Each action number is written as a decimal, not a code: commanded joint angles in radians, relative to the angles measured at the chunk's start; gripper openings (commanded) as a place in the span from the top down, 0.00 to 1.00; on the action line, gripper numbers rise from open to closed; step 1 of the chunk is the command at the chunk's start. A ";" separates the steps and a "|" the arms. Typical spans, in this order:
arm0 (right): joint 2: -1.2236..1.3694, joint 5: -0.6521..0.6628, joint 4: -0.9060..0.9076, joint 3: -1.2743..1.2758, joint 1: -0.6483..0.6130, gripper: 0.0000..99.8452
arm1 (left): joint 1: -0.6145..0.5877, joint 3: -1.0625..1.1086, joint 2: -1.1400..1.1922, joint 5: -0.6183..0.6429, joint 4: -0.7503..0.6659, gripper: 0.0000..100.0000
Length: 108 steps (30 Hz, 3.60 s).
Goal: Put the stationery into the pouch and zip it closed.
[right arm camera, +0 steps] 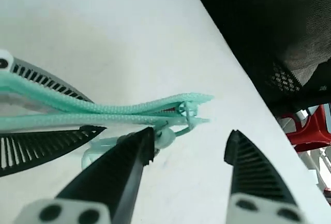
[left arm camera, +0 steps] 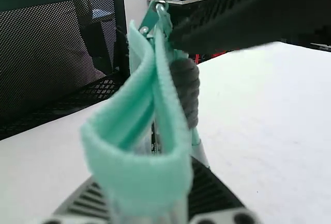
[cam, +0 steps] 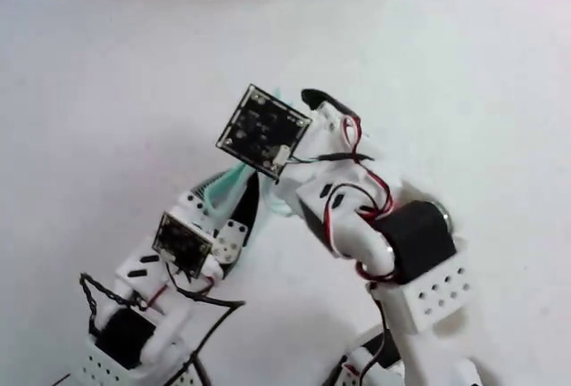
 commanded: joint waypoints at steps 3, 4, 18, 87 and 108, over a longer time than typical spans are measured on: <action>-0.008 -0.017 -0.120 0.117 0.012 0.76 | -0.013 0.008 0.005 -0.017 -0.011 0.98; -0.013 -0.018 -0.142 0.135 0.012 0.76 | -0.013 0.008 0.005 -0.017 -0.011 0.98; -0.035 -0.137 -0.325 0.295 0.012 0.99 | -0.016 0.008 0.005 -0.017 -0.011 0.98; 0.004 -0.043 0.363 -0.264 -0.992 0.98 | -0.171 0.043 0.007 0.003 -0.169 0.93; -0.022 -0.040 0.056 -0.048 -0.814 0.98 | -0.133 0.060 0.156 -0.081 -0.253 0.96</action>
